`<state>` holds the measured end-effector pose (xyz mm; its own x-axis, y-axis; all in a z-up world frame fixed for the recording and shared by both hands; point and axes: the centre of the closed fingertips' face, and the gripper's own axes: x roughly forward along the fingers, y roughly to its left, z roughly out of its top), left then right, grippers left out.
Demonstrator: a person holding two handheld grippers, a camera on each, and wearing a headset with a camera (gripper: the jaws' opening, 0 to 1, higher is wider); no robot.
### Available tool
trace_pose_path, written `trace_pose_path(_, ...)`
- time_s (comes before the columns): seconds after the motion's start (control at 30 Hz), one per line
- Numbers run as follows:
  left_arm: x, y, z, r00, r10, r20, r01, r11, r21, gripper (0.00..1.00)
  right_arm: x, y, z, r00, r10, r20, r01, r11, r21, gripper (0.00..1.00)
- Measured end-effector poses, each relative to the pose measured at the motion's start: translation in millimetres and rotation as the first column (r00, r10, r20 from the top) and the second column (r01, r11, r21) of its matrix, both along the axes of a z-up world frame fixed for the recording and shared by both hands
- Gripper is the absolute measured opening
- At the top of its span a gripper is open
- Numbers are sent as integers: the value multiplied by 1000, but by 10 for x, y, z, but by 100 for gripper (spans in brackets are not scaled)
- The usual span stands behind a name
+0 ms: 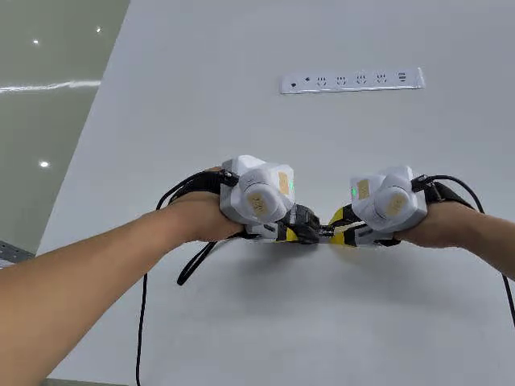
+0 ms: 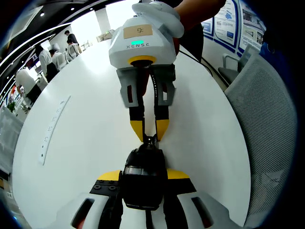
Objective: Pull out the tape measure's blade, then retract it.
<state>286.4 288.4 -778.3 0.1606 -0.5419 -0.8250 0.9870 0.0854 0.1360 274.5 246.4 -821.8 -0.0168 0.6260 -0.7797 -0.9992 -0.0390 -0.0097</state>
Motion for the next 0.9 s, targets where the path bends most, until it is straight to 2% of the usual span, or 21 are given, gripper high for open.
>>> trace_pose_path(0.67,-4,-12,-6,1000,-9,5,9,1000,10,29,-4,-220,-3,1000,-22,-20,21,1000,-12,9)
trace_pose_path(0.9,3,-14,-8,1000,-8,4,8,1000,11,28,12,-360,-3,999,-34,-22,33,999,-21,9)
